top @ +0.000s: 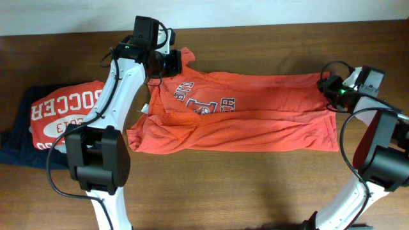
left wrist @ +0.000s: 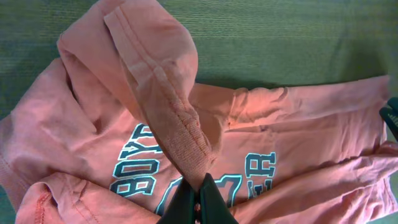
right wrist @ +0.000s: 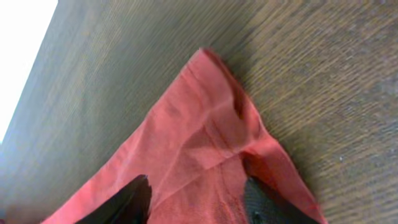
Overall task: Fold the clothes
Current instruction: 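Pull the right side of the shirt rightward to smooth it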
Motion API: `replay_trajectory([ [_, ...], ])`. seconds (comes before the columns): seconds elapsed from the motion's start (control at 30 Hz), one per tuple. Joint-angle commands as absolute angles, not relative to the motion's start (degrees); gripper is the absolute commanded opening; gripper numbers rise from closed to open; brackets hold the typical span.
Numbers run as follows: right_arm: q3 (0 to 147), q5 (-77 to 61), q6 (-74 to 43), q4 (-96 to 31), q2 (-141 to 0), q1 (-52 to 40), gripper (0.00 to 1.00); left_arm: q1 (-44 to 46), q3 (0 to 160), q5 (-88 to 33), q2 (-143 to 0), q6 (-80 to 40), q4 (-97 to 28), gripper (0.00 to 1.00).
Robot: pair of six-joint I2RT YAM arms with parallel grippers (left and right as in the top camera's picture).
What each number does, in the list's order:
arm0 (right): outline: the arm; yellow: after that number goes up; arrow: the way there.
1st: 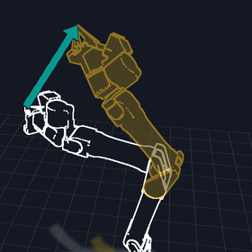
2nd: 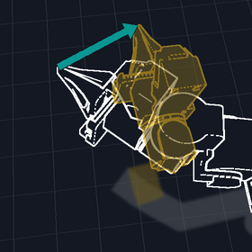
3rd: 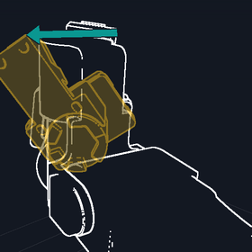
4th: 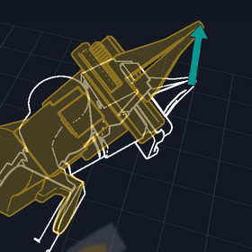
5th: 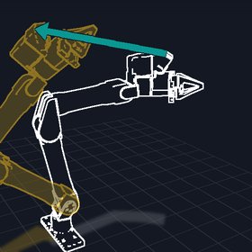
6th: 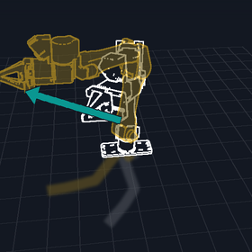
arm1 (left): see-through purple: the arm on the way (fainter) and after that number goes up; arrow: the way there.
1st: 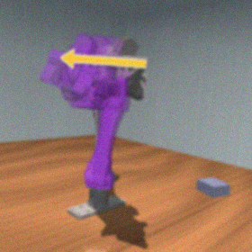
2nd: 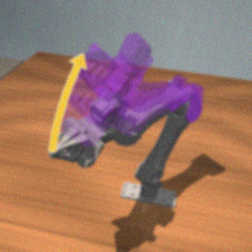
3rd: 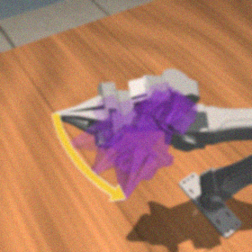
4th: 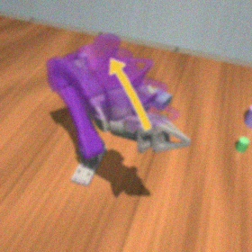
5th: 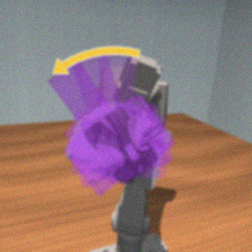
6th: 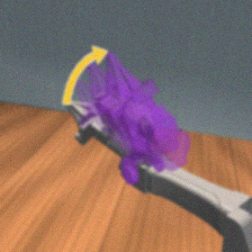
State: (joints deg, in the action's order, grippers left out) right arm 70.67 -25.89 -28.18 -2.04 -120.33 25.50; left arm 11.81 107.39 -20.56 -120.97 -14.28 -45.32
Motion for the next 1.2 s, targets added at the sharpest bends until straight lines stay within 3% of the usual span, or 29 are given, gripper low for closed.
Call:
replay_trajectory([
  [0.0, 69.8, -24.9, -29.7, -2.1, -124.1, 24.8, 0.4, 11.7, 108.2, -20.1, -120.0, -13.1, -45.5, 0.01],
  [0.13, 69.8, -25.3, -29.7, -3.7, -123.6, 25.1, 0.45, 11.7, 108.2, -19.7, -120.0, -13.1, -45.5, 0.01],
  [0.33, 70.6, -35.8, -30.4, -3.0, -122.1, 26.5, 0.46, 11.7, 108.2, -19.7, -120.0, -13.1, -45.6, 0.01],
  [0.6, 70.6, -36.0, -30.6, -3.2, -122.1, 25.7, 0.47, 11.7, 108.2, -19.7, -120.0, -13.1, -45.6, 0.01],
  [0.8, 73.2, -34.2, -30.1, -9.0, -120.1, 33.8, 0.49, 11.7, 108.2, -19.7, -120.0, -13.1, -45.6, 0.01],
  [0.93, 74.2, -42.1, -25.0, -11.0, -119.0, 36.8, 0.5, 11.7, 108.2, -19.7, -120.0, -13.1, -45.6, 0.01],
  [1.17, 74.2, -49.7, -23.1, -9.5, -119.0, 31.4, 0.55, 11.7, 108.2, -19.7, -120.0, -13.1, -45.5, 0.01],
])
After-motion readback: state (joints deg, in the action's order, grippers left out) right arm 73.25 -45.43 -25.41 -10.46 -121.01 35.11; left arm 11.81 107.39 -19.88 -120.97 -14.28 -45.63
